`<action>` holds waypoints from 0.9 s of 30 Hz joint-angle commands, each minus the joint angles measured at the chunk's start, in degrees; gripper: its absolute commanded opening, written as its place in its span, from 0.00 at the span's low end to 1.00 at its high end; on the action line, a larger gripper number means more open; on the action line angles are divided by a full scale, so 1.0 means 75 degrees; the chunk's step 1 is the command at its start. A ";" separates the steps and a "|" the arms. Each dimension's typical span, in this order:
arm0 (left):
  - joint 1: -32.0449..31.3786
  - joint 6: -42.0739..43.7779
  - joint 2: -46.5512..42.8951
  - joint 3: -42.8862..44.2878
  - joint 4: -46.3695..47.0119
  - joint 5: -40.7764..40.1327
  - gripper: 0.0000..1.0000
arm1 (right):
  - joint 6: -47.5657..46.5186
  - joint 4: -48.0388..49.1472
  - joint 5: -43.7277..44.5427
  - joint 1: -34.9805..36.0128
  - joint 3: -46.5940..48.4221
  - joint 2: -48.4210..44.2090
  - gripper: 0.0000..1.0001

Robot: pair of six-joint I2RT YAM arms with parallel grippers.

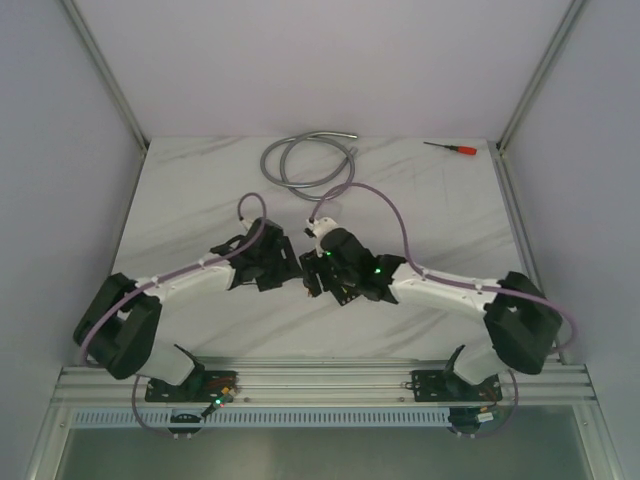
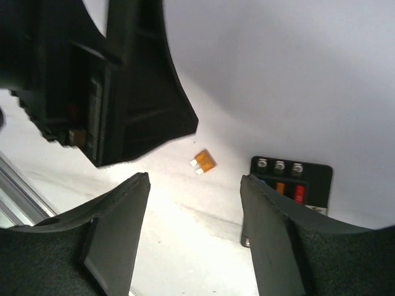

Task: Snap on the fuse box
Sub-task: Pick up the fuse from the center of the board.

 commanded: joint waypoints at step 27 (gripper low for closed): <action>0.2419 0.0105 -0.2230 -0.2422 0.0864 0.0803 1.00 | 0.1093 -0.2158 0.1839 0.0772 0.2201 0.3372 0.39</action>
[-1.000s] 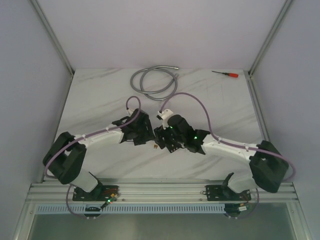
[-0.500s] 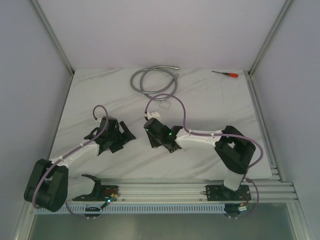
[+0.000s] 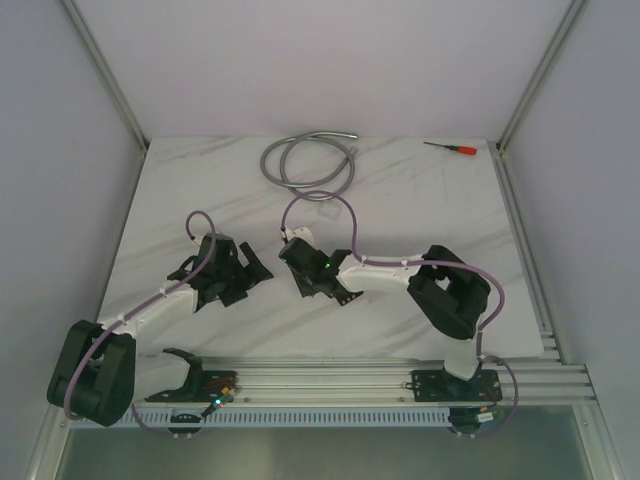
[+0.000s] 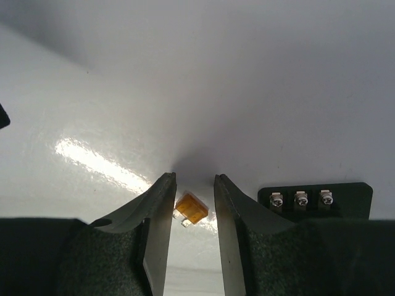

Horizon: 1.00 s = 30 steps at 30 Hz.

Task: Snap on the fuse box
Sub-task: Pick up the fuse from the center of the board.

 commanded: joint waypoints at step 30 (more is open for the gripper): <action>0.0058 -0.0036 -0.0083 -0.0070 0.0258 0.0259 1.00 | -0.1148 -0.1037 -0.0795 -0.0184 0.0207 -0.0078 0.54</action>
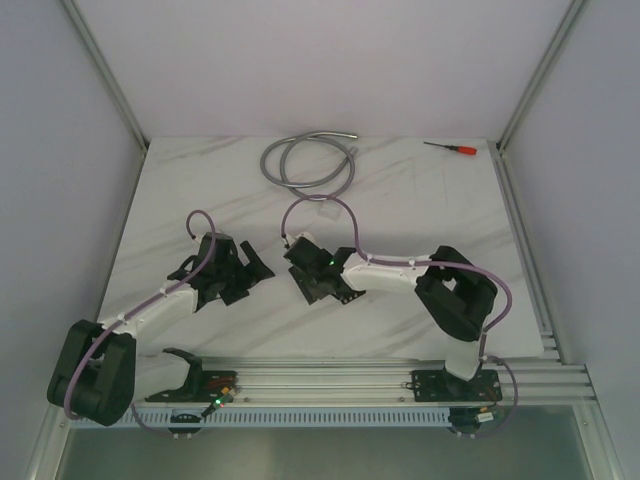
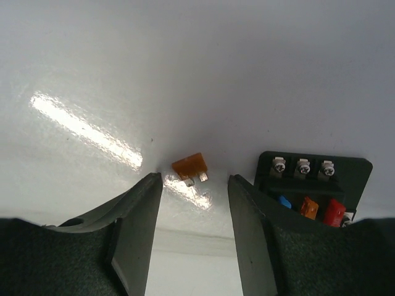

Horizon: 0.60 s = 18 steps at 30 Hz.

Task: Snap on the fuse box
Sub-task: Pick up the fuse from the center of the board.

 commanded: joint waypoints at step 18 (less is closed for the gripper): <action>0.0048 0.0015 -0.0094 -0.0053 0.0103 0.0152 1.00 | -0.1684 -0.0558 -0.1044 -0.0490 0.0524 0.0692 0.45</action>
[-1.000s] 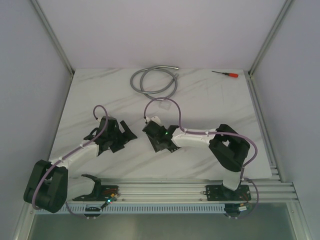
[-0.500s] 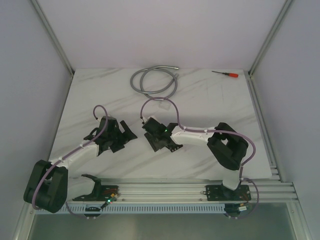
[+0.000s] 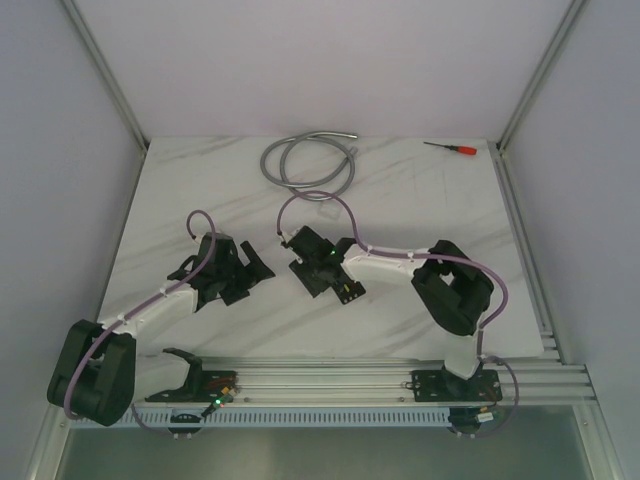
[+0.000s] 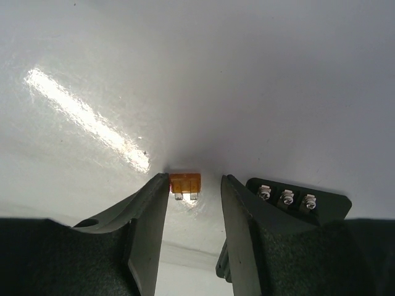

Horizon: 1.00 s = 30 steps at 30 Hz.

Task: Snap on the fuse box
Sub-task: Pick up the fuse from the center of the board.

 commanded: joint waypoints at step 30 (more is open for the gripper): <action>0.0050 0.0002 -0.0073 -0.0034 0.0154 0.0218 1.00 | -0.0033 -0.1370 0.0034 -0.0060 0.0968 0.1110 0.45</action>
